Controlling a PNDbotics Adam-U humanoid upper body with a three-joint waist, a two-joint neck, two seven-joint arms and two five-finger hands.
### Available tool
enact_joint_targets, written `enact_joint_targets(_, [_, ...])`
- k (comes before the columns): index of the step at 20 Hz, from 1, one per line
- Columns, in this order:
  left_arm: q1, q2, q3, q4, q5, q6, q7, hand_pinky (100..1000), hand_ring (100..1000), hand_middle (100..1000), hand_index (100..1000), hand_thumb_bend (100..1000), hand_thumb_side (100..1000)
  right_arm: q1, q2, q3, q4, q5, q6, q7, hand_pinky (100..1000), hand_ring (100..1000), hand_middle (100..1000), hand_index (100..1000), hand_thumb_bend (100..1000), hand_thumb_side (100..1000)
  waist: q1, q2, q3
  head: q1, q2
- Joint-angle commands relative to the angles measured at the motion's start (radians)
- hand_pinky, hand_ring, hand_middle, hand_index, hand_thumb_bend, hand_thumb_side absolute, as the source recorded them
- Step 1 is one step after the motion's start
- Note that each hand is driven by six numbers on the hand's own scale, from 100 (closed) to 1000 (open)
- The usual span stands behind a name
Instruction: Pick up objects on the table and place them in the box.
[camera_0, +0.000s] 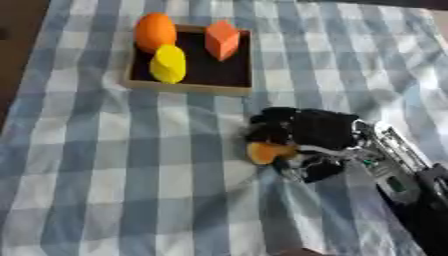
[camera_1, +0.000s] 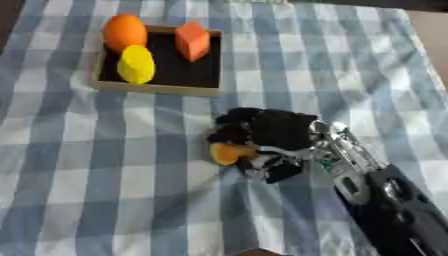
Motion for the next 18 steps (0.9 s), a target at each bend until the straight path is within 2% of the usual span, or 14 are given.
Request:
enact_joint_targets(1, [-0.013,0.011,0.005,-0.019,0.001,-0.001,-0.006,670,810,750,832,100,665,0.007,-0.013,0.016,0.006,-0.035,-0.076,0.097,1000,1000,415,870,100,204,0.02,0.0,0.0,-0.001,-0.011])
enact_joint_targets(7, [-0.013,0.01,0.005,-0.019,0.002,-0.001,-0.008,671,811,751,832,100,666,0.008,-0.017,0.016,-0.01,-0.119,-0.057,0.139,995,1000,272,797,100,205,0.021,-0.002,-0.002,-0.001,-0.012])
enact_joint_targets(12, [-0.013,0.01,0.004,-0.019,0.0,-0.001,-0.01,671,812,751,832,100,666,0.01,-0.025,0.014,-0.04,-0.188,-0.041,0.186,991,1000,227,771,100,203,0.02,-0.004,-0.003,0.0,-0.012])
enact_joint_targets(18, [-0.013,0.008,0.004,-0.019,-0.001,-0.001,-0.012,671,813,752,833,100,671,0.009,-0.038,-0.003,-0.105,-0.27,-0.002,0.224,961,1000,116,686,100,207,0.021,-0.008,-0.007,0.001,-0.012])
